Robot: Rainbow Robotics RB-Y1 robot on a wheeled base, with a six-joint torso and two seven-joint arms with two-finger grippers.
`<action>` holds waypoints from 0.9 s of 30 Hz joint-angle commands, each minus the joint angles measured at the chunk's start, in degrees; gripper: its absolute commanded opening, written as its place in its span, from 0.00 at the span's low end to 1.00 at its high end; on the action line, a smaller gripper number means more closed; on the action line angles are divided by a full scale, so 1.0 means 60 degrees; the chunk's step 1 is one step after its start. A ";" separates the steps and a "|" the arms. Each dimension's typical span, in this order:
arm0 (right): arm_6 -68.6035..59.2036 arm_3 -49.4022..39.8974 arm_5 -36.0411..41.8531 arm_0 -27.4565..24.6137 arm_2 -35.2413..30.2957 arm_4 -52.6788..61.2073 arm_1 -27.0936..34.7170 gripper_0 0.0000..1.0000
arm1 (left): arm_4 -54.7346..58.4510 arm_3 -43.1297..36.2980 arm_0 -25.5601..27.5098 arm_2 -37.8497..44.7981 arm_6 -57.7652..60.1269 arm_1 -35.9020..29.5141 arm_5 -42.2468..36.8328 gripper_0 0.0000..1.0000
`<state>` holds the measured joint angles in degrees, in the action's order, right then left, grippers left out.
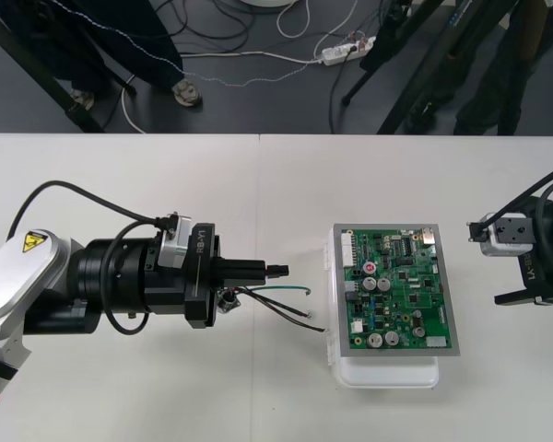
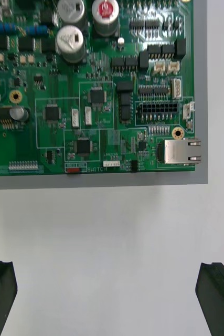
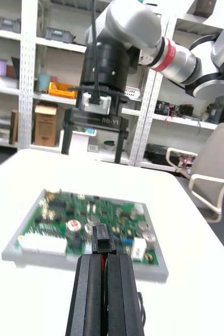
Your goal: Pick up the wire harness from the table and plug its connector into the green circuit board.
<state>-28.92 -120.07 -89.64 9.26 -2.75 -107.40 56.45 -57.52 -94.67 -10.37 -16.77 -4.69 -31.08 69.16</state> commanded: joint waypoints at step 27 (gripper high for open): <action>-0.0454 -0.0276 -0.0059 0.0478 0.2056 -0.3955 -0.1469 1.00 | 0.0095 0.5846 -0.1963 0.0070 -0.5136 0.1855 0.2814 0.00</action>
<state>-28.92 -120.20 -89.68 10.47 8.11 -129.07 49.99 -57.45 -60.17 -19.18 -16.76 -28.61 -22.19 81.90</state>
